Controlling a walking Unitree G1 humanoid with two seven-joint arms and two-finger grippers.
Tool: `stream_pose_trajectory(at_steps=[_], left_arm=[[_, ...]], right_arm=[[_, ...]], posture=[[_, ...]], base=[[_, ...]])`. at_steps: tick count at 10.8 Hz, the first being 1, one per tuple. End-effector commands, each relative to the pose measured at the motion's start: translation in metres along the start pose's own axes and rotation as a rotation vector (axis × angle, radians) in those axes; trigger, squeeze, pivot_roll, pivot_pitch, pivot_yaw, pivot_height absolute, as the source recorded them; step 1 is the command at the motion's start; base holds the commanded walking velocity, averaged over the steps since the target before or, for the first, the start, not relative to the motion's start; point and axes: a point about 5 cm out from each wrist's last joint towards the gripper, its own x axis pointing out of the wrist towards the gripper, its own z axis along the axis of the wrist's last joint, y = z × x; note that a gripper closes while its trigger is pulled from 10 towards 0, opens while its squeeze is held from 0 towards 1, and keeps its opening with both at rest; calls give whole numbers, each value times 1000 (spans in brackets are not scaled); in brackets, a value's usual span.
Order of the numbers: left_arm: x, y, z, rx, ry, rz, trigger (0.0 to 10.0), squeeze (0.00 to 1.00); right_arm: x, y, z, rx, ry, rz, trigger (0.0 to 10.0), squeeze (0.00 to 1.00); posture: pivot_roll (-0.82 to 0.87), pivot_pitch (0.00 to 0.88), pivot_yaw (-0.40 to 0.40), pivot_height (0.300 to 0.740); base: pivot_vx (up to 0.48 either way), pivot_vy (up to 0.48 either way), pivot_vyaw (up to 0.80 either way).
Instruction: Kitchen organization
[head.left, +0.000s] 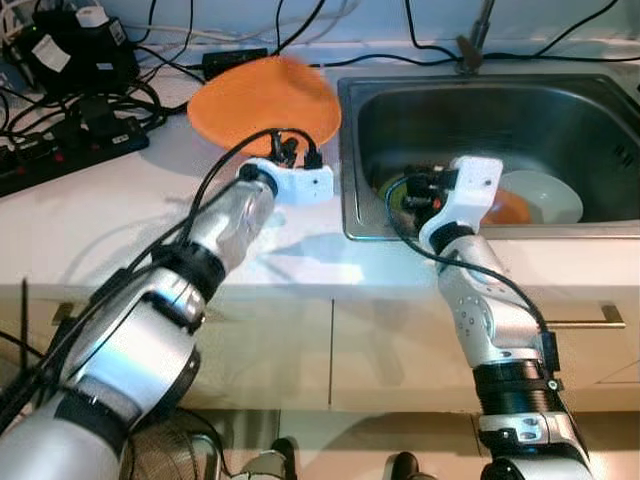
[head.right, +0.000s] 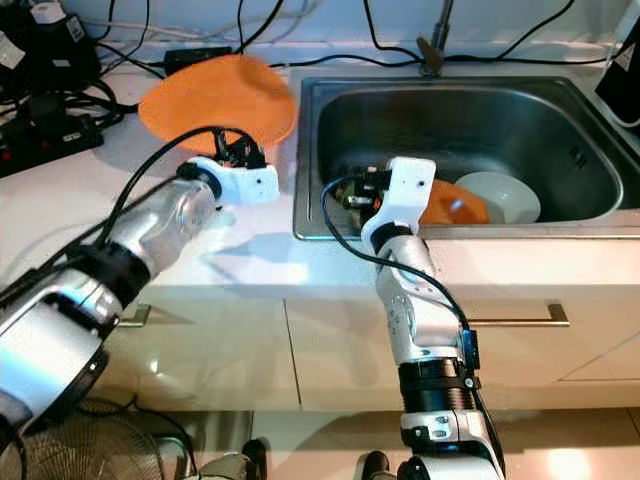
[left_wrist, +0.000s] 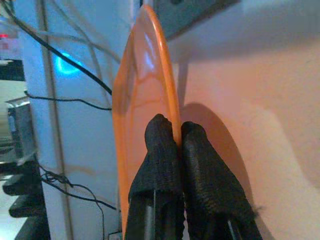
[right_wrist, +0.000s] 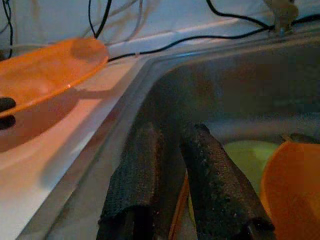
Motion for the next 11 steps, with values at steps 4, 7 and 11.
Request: stream_pose_trajectory(at_steps=[4,7,11], left_arm=[[-16,-9,6,0,-138,118,10000,0],[-25,-10,6,-7,-179,160,10000,0],[-30,-9,27,-45,-257,204,10000,0]], right_arm=[[11,-4,23,-9,-71,30,10000,1000],[22,-9,49,105,-119,74,10000,1000],[27,-9,63,337,-132,149,10000,1000]], posture=[[167,120,16,740],[167,105,5,740],[162,97,-1,740]], base=[[0,0,0],[0,0,0],[0,0,0]])
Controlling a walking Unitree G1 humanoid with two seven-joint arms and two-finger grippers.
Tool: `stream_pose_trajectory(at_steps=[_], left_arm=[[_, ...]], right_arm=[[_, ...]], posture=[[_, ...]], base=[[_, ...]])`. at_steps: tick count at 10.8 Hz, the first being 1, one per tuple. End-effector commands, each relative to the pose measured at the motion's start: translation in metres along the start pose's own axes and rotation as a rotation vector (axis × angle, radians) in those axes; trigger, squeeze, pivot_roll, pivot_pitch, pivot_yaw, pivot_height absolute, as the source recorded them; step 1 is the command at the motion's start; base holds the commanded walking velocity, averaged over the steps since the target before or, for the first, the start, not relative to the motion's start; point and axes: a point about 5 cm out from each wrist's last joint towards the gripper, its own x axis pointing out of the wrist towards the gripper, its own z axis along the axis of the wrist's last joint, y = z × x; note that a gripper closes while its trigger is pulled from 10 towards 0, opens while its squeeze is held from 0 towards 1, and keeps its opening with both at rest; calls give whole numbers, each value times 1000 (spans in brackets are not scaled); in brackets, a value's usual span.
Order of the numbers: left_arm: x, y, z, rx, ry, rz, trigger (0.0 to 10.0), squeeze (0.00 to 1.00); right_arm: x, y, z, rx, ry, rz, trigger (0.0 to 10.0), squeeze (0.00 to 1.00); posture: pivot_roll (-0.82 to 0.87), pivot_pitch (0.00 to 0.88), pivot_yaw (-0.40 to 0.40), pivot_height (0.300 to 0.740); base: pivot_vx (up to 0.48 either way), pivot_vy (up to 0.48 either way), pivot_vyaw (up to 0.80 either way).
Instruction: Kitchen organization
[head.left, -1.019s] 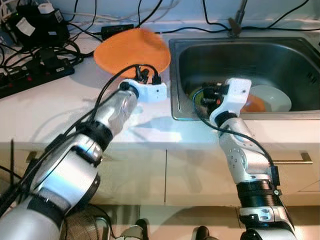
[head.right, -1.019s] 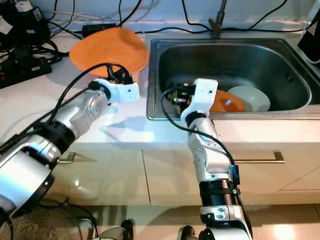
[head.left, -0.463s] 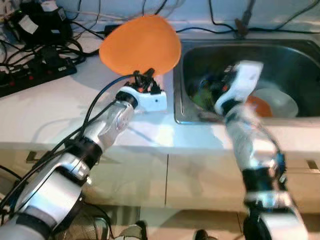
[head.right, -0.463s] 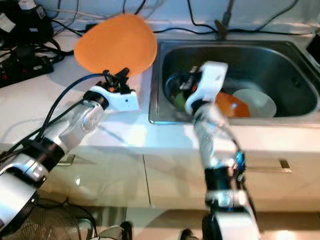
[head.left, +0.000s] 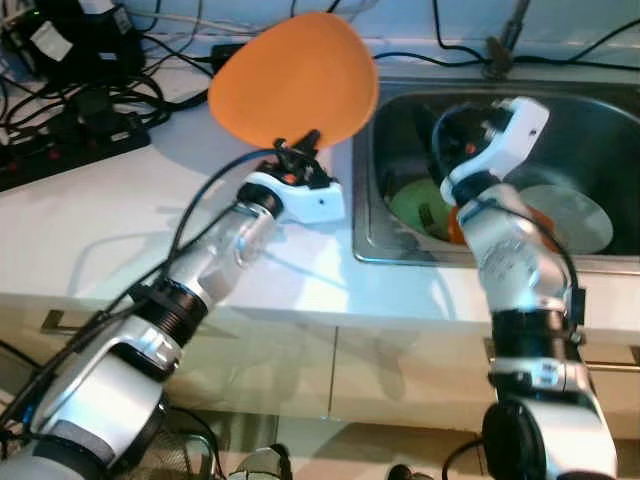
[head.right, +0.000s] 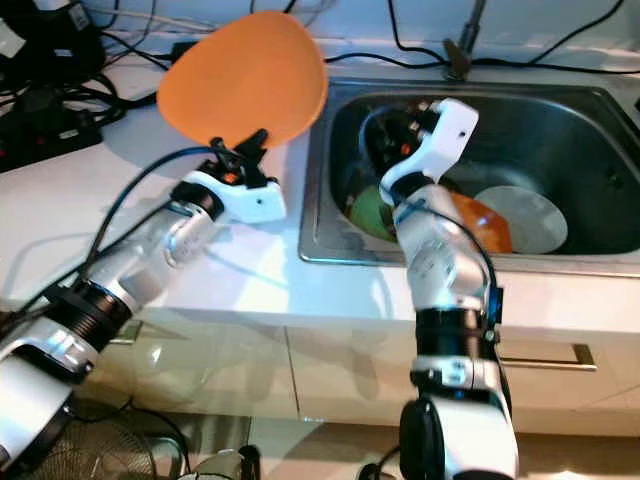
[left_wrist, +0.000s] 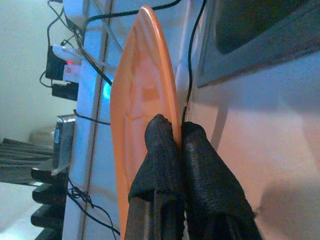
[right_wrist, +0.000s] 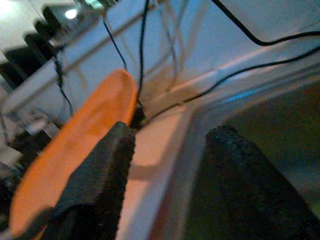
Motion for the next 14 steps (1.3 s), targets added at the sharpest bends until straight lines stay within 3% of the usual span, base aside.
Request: stream_pose_trajectory(at_steps=[1,2,4,12,13,14], left_arm=[[-2,-6,9,6,-41,-8,10000,0],[-2,-6,12,5,-55,-15,10000,0],[-3,-10,23,-10,-149,-50,10000,0],[-3,-9,37,-7,-258,-53,10000,0],[-2,-7,39,-9,-267,-41,10000,0],[-2,-5,39,-9,-274,-34,10000,0]], right_arm=[[2,0,3,61,3,10,10000,118],[3,-1,3,118,9,-2,10000,0],[3,-4,-2,170,49,1,10000,0],[3,0,-23,213,109,-5,10000,0],[4,1,-22,226,98,-2,8431,0],[4,0,-21,231,93,-5,0,0]], posture=[[162,94,-2,740],[161,94,-3,740],[163,82,3,740],[187,23,9,740],[187,20,8,740],[186,23,7,740]], base=[[0,0,0],[0,0,0],[0,0,0],[0,0,0],[0,0,0],[0,0,0]])
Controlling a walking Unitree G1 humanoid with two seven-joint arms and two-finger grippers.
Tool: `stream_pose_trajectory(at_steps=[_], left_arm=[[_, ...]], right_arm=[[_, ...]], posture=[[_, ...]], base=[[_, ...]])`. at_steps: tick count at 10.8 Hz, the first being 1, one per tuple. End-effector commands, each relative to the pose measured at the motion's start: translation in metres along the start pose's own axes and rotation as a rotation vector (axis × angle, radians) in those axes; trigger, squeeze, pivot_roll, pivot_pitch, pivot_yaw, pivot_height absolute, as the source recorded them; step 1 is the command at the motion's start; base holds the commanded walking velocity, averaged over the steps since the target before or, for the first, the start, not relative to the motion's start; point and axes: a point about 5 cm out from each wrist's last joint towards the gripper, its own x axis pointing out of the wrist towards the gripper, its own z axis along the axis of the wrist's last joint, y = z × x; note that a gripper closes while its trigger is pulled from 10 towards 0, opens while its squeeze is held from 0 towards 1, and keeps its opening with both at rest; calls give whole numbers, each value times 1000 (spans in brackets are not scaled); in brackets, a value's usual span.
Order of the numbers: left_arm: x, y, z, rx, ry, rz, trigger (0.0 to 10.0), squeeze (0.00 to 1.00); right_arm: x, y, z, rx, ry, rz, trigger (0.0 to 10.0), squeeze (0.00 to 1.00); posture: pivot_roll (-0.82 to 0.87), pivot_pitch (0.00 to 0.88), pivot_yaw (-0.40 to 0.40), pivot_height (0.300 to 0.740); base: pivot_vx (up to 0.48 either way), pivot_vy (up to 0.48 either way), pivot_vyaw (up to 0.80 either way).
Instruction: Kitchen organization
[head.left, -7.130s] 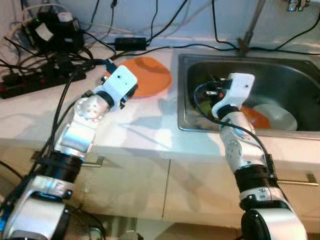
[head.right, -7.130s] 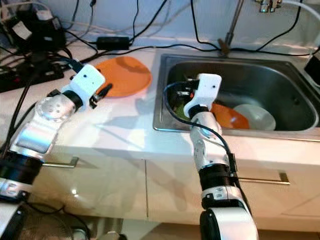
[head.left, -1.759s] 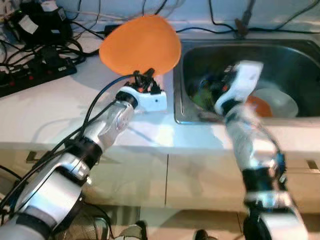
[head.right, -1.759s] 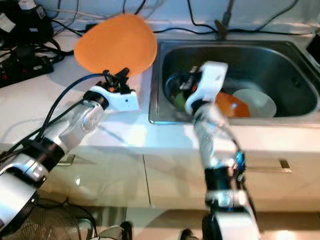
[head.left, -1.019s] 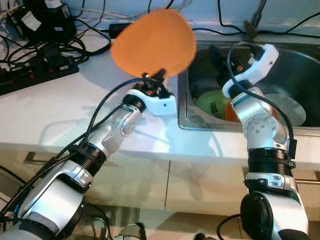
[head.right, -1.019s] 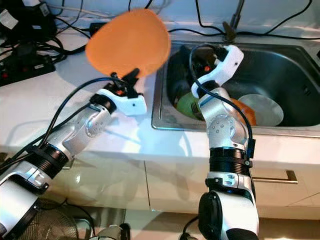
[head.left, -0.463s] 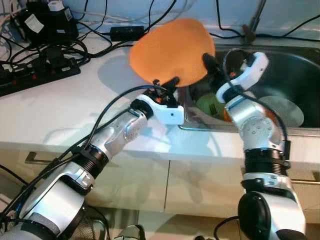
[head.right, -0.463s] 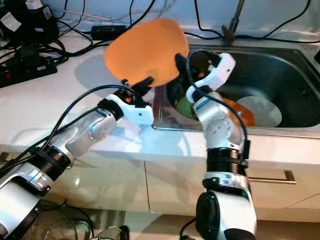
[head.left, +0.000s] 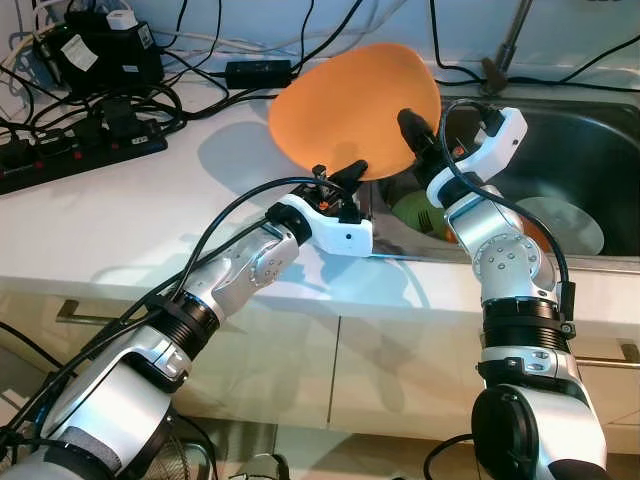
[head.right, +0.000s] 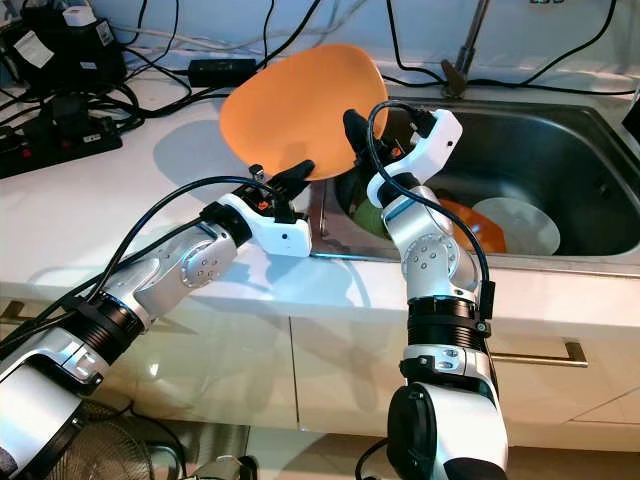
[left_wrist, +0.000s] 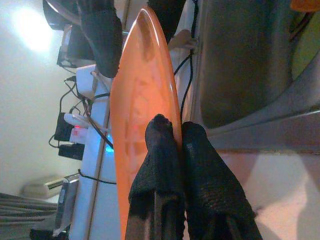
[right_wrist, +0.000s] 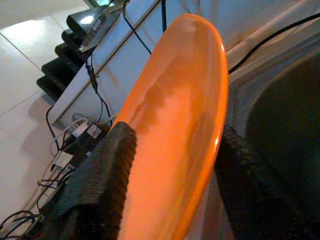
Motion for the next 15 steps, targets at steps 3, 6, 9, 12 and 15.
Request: stream_pose_trajectory(at_steps=[3,6,9,12,15], left_arm=[[2,13,5,29,-43,59,10000,0],[3,13,5,41,-45,62,10000,0],[3,14,3,48,-44,65,10000,0],[3,14,2,54,-45,58,10000,1000],[3,13,1,40,-47,51,10000,1000]], right_arm=[[-1,-3,2,25,-7,-12,0,0],[-1,-6,5,51,-25,-27,0,0],[-1,-6,7,77,-34,-30,0,0],[-1,-6,7,88,-33,-33,0,0],[-1,-6,8,107,-49,-41,0,0]], posture=[[180,38,9,740],[175,48,9,740],[174,50,11,740],[171,53,11,740],[174,47,10,740]], base=[[0,0,0],[0,0,0],[0,0,0],[0,0,0],[0,0,0]])
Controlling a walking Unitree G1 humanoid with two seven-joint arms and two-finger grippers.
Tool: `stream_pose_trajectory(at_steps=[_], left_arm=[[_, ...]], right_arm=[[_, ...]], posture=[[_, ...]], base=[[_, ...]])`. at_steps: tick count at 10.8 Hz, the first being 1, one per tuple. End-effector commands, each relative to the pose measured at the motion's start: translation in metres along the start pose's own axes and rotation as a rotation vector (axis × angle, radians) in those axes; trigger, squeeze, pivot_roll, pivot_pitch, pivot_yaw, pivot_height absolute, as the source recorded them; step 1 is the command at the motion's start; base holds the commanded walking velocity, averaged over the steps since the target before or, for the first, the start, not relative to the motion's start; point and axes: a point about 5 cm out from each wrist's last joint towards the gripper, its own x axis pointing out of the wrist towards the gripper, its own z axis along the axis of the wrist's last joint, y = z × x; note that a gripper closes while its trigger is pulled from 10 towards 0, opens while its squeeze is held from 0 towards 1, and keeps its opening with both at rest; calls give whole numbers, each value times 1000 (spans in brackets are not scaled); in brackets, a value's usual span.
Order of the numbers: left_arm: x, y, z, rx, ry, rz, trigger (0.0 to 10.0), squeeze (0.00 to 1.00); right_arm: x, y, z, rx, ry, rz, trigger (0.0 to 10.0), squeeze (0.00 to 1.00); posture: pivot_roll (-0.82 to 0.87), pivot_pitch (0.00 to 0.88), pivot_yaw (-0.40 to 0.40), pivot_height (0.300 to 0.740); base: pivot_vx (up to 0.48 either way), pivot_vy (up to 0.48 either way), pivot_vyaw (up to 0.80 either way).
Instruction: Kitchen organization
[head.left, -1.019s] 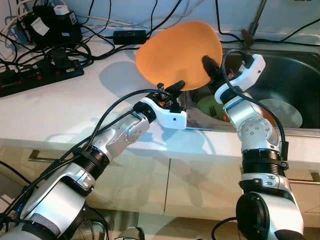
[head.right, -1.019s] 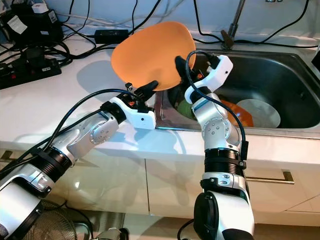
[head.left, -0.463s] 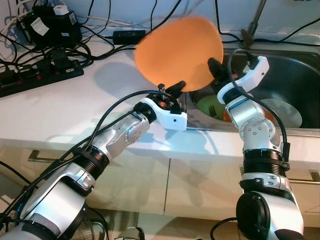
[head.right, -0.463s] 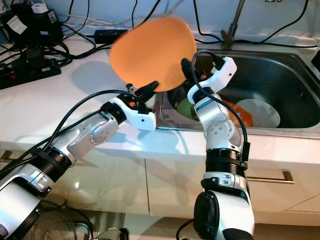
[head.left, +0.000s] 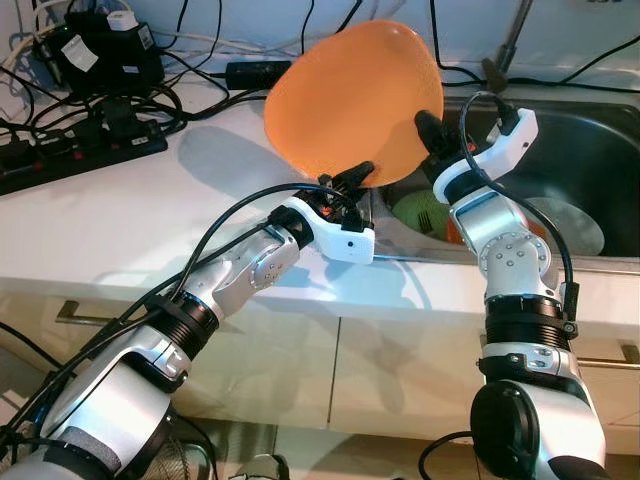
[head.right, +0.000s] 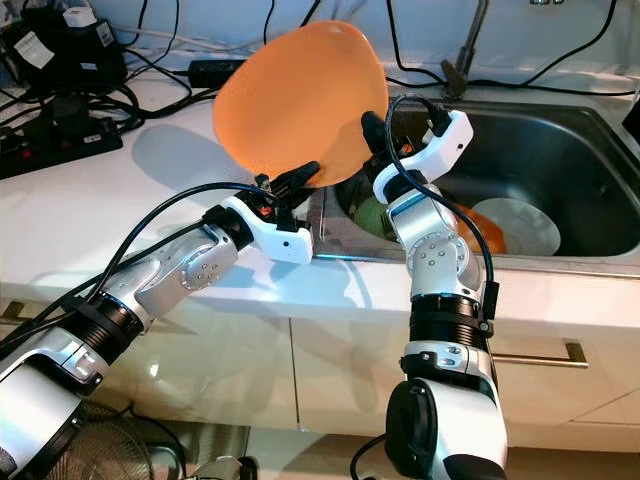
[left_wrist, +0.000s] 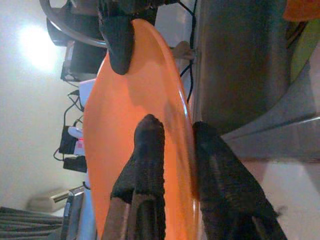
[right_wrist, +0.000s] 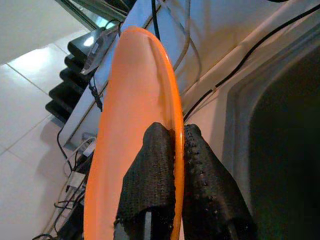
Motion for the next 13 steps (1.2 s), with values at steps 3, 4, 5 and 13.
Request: stream_pose_trajectory(at_steps=[3,4,5,13], left_arm=[[4,14,-2,2,-1,58,10000,1000],[4,14,-2,5,-4,61,10000,1000],[4,15,-2,9,-3,64,10000,1000],[6,9,4,-728,84,-6,10000,0]], right_arm=[[1,-8,11,25,-65,-76,0,0],[1,-14,19,50,-123,-135,0,0],[0,-20,25,62,-170,-188,0,0],[-14,-39,81,-192,-505,-399,0,0]], posture=[[178,39,8,740],[181,34,9,740],[181,33,8,740],[182,54,0,740]], base=[[0,0,0],[0,0,0],[0,0,0],[0,0,0]])
